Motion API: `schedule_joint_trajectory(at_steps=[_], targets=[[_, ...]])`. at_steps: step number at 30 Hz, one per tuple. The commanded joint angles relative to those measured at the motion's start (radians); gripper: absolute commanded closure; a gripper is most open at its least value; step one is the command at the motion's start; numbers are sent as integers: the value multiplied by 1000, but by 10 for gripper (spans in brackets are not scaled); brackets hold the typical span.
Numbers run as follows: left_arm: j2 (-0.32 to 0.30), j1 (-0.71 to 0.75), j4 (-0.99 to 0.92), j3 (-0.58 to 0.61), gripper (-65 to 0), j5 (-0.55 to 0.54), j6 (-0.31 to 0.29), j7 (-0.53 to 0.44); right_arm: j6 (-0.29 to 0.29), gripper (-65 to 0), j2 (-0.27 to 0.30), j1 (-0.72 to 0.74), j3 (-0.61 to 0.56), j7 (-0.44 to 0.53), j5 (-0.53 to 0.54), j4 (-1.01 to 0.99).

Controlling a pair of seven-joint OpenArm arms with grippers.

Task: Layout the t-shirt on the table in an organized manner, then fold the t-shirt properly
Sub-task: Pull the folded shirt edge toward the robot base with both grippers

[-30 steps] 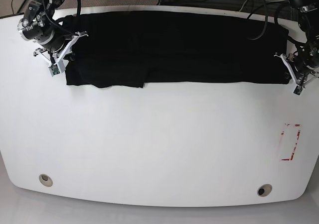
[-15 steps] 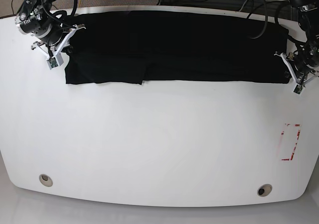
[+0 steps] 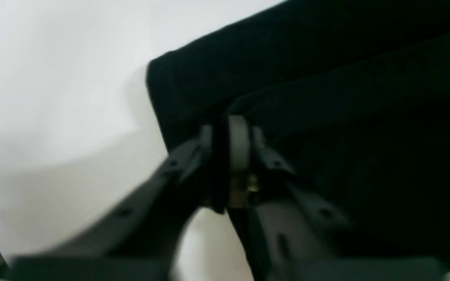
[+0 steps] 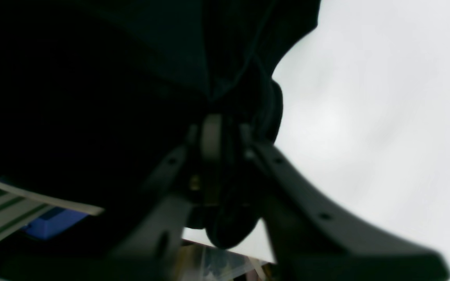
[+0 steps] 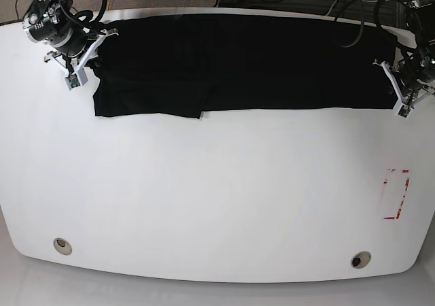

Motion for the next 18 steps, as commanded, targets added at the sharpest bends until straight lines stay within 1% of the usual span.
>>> schedule_joint_trajectory(at_steps=[1,2,3,4,5,8,11,13,16,18], targets=[[-22,-9,14,-7,-194,-7,2,-9,-2,-258,12,5,8,18,6,16],[-22,-9,14,-7,-228,-7,2,-9,-2,-293,12,5,8,18,6,18],[-22,-9,17,-7,-283,-7,2,-9,-2,-342,12,6,8,18,6,19],[-22,-9,18,-7,-318,-7,2,-9,-2,-373,12,6,8,18,6,19],[-22,-9,21,-7,-368,-7,2,-9,-2,-415,10,6,8,18,11,21],[-22,-12,21,-7,-433,-8,2,-9,-2,-477,10,6,8,18,15,24],[-22,-17,25,-7,-432,-11,2,-9,-2,-480,9,11,8,19,18,27],[-22,-20,43,-7,-428,-13,2,-9,-2,-480,9,20,11,22,46,30],[-22,-32,89,-8,-426,-13,2,-3,-2,-480,9,25,43,30,123,32],[-22,-35,129,-16,-426,-13,2,21,-2,-480,9,28,62,30,195,30]])
